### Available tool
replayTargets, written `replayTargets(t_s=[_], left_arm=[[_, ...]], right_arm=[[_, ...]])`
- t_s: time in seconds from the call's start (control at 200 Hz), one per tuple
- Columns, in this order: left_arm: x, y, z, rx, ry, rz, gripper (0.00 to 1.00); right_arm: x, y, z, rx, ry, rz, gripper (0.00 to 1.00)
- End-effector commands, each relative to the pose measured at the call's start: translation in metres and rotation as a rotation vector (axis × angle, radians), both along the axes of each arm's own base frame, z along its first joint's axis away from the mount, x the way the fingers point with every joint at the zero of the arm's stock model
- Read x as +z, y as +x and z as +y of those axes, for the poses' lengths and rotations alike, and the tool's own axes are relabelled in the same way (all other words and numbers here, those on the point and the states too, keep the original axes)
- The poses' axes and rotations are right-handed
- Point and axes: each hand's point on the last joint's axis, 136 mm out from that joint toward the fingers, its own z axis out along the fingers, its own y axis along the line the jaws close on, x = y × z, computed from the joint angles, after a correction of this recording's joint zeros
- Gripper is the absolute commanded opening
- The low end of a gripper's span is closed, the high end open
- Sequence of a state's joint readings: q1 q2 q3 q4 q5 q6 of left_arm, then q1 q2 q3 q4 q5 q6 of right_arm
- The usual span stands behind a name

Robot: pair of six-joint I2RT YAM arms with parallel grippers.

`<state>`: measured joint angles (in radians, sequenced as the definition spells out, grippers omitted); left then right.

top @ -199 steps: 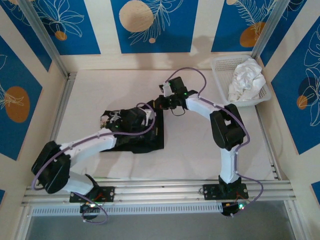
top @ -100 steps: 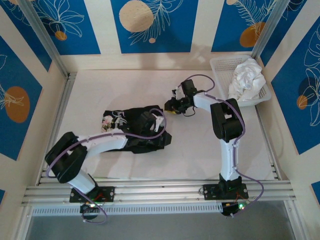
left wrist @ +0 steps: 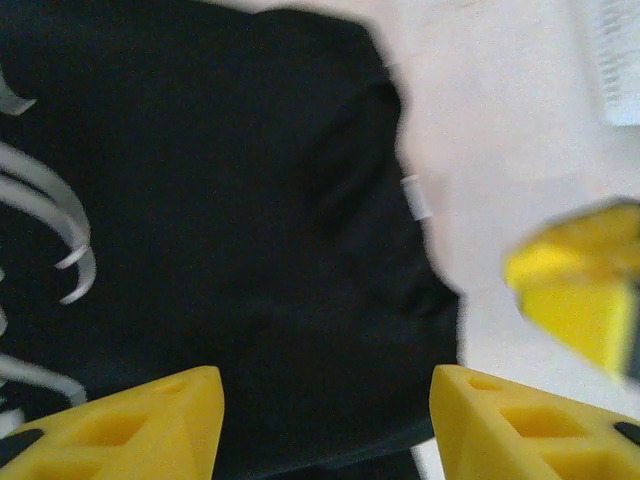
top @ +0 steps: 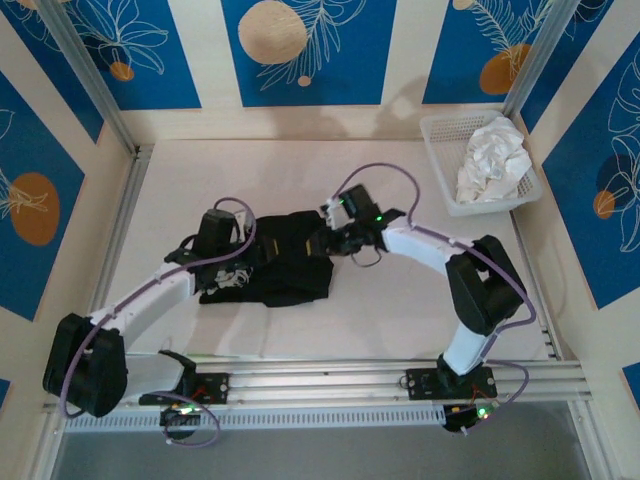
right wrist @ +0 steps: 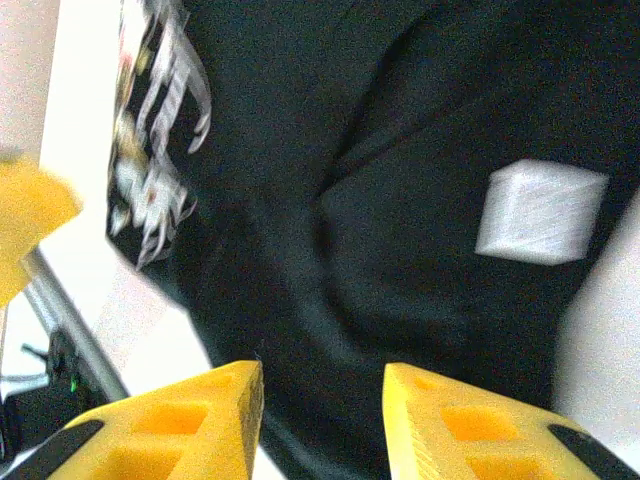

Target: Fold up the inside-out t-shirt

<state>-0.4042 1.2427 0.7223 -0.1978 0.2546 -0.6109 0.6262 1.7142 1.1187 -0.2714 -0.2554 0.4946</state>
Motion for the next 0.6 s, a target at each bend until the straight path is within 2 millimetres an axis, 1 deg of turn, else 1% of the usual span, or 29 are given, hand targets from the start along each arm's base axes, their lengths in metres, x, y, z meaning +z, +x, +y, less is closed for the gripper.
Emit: replayTargets(t_s=[0.0,0.1,0.185,0.245,0.355,0.41,0.475,0.535,0.595], left_arm=[[-0.022,-0.01,0.012,0.002,0.027,0.085,0.54],[-0.044,-0.017,0.015,-0.007,0.051,0.132,0.52],[-0.063,-0.03,0.015,-0.019,0.047,0.185,0.49],[-0.073,-0.041,0.015,-0.03,0.039,0.221,0.47],[-0.087,-0.061,0.021,-0.032,0.04,0.267,0.46],[-0.089,-0.069,0.024,-0.031,0.043,0.275,0.46],[-0.091,-0.076,0.028,-0.023,0.051,0.28,0.46],[-0.087,-0.078,0.029,-0.022,0.044,0.266,0.47],[-0.08,-0.075,0.028,-0.024,0.038,0.237,0.51]], right_arm=[[-0.015,-0.018,0.023,0.022,-0.017,0.017,0.36],[-0.038,-0.029,0.03,0.036,-0.056,0.065,0.34],[-0.055,-0.039,0.028,0.045,-0.103,0.108,0.31],[-0.065,-0.048,0.022,0.043,-0.145,0.131,0.29],[-0.082,-0.065,0.0,0.028,-0.23,0.185,0.23],[-0.088,-0.074,-0.012,0.023,-0.265,0.21,0.21],[-0.091,-0.084,-0.023,0.019,-0.297,0.227,0.2],[-0.09,-0.087,-0.032,0.011,-0.325,0.223,0.19],[-0.086,-0.087,-0.04,0.009,-0.354,0.199,0.18]])
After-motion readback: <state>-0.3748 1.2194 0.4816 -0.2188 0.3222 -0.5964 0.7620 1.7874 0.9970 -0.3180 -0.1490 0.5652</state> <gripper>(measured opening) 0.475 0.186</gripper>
